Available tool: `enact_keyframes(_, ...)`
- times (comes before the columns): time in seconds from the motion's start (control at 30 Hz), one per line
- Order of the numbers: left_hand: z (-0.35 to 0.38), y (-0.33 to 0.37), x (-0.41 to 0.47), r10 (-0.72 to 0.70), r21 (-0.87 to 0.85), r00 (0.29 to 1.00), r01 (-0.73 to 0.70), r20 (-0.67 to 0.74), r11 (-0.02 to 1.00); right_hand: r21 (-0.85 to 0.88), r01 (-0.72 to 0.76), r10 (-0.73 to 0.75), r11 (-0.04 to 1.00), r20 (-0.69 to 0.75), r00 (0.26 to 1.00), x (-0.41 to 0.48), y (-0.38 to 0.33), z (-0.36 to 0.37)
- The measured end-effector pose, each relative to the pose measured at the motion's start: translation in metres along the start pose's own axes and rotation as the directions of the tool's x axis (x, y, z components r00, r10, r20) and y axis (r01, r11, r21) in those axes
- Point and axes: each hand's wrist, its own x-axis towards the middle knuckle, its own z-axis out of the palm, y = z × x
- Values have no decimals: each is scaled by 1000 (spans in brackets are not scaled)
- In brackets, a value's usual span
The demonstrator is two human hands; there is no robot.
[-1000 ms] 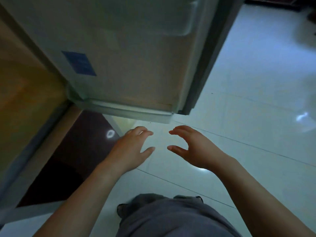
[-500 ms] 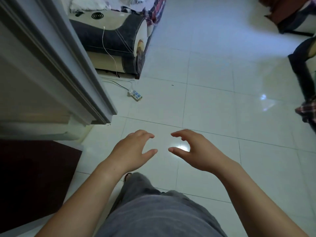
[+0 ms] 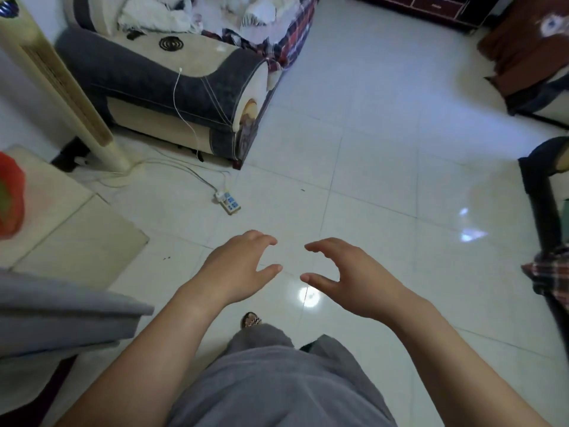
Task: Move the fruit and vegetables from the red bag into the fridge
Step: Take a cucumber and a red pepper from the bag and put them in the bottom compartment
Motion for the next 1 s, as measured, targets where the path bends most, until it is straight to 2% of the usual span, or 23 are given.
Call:
enact_keyframes(0.17, -40, 6, 62, -42, -38, 999, 41, -28, 998, 13, 37, -37, 999, 3, 999, 74, 16, -38)
enact_keyframes(0.27, -63, -24, 78, -182, -36, 981, 180, -67, 983, -12, 150, -148, 989, 106, 983, 131, 8, -45)
enact_keyframes(0.37, -84, -63, 81, -353, -61, 927, 348, -125, 935, -21, 301, -291, 953, 209, 934, 199, -10, -52)
enact_keyframes(0.5, -110, -96, 86, -591, -185, 780, 562, -206, 806, 3, 510, -480, 860, 346, 806, 291, -49, -69)
enact_keyframes(0.6, -130, -109, 98, -714, -325, 655, 638, -247, 698, 38, 640, -601, 768, 391, 697, 352, -79, -86)
enact_keyframes(0.77, -162, -125, 121, -823, -469, 486, 676, -296, 568, 197, 738, -730, 645, 445, 519, 422, -135, -104)
enact_keyframes(0.9, -183, -148, 121, -870, -560, 389, 667, -301, 492, 251, 837, -812, 487, 483, 327, 459, -194, -110)
enact_keyframes(1.0, -200, -179, 112, -905, -619, 298, 660, -302, 424, 215, 876, -804, 431, 533, 265, 489, -241, -100)
